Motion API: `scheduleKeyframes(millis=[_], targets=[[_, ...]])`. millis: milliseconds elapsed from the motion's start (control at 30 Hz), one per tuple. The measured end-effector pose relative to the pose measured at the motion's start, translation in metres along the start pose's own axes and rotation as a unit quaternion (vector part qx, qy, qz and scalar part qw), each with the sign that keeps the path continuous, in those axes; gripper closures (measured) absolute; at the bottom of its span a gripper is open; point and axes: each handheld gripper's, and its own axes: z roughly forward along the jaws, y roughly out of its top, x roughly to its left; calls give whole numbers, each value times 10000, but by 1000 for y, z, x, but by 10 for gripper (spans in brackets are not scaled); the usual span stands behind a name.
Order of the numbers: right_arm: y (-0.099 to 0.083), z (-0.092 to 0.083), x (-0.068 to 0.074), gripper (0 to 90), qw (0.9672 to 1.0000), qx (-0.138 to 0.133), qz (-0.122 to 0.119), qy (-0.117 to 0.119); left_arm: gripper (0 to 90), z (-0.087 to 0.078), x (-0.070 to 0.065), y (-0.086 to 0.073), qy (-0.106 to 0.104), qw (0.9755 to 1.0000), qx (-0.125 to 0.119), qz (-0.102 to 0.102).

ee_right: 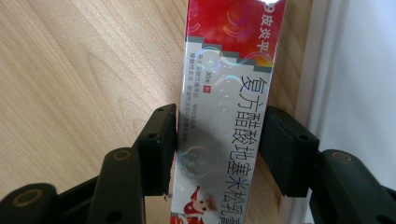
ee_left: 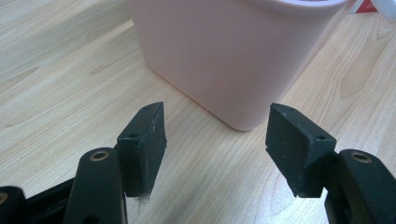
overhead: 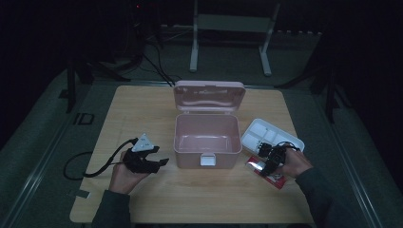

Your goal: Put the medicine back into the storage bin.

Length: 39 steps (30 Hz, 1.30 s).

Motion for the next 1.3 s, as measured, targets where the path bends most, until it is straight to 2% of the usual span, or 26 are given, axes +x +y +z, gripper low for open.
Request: scheduleKeyframes(millis=[833,1000,1300], targets=[[-1,1,3,511,9999,33,-102,-52,378,1,0,0,-19,10000,32,11],[-3,-4,4,511,9999,-11,-131,-94,378,2,0,0,-20,10000,37,12],[-6,-25,10,512,9996,-158,-223,-50,379,1,0,0,-26,10000,27,11]])
